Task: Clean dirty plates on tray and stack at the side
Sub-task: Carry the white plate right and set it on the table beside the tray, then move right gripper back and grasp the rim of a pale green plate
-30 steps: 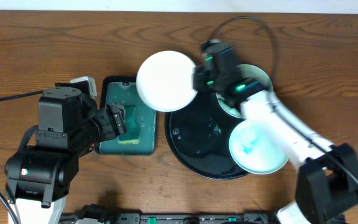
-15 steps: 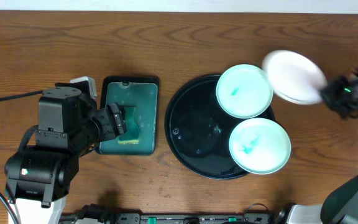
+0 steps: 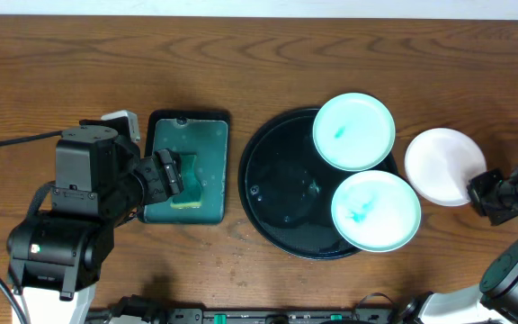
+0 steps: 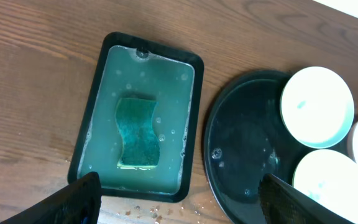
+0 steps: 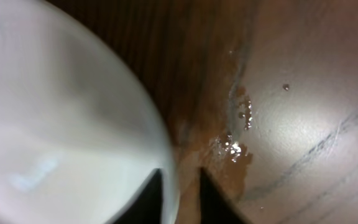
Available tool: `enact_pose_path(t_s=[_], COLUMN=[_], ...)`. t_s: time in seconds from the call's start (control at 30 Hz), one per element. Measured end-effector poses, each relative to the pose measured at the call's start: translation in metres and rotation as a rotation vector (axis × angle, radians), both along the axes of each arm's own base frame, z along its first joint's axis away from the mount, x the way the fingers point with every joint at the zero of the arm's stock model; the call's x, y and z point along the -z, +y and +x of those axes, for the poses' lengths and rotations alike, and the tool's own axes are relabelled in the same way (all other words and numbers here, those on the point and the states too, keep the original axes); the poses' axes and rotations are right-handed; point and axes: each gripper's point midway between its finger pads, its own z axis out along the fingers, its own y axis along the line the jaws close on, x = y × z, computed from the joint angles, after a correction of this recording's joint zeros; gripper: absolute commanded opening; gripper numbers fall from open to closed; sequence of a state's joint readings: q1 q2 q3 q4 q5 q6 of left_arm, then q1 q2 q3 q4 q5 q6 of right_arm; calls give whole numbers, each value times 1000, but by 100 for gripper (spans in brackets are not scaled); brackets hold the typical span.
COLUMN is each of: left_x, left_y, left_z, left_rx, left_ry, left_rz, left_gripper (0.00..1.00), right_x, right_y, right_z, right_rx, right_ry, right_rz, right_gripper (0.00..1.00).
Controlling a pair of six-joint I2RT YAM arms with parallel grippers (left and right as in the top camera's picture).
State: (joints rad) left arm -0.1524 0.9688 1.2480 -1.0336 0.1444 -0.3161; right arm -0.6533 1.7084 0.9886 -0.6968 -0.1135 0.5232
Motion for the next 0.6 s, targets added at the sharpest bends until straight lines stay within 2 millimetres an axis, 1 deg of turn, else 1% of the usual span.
enact_pose_path(t_s=[0.1,0.17,0.27,0.33,0.4,0.5,0.6], left_x=[0,0,0,0,0,0,0], left_y=[0,0,0,0,0,0,0], left_z=[0,0,0,0,0,0,0], left_rx=[0,0,0,0,0,0,0], left_ry=[0,0,0,0,0,0,0], left_rz=[0,0,0,0,0,0,0], left_gripper=[81,81,81,81,81,81,81], right_x=[-3,-11,-33,-49,-60,-63,-50], right_y=[5,14,37,59,81,109,130], right_z=[7,15,23,23,21,16,9], right_rx=[-40,-85,-188,-278,-371,-482,-585], right_ry=[-40,-93,-174,-203,-206,-170,-98], right_rz=[22,56,108,129,141,156,128], right_gripper=[34,35,36,38,40,42,42])
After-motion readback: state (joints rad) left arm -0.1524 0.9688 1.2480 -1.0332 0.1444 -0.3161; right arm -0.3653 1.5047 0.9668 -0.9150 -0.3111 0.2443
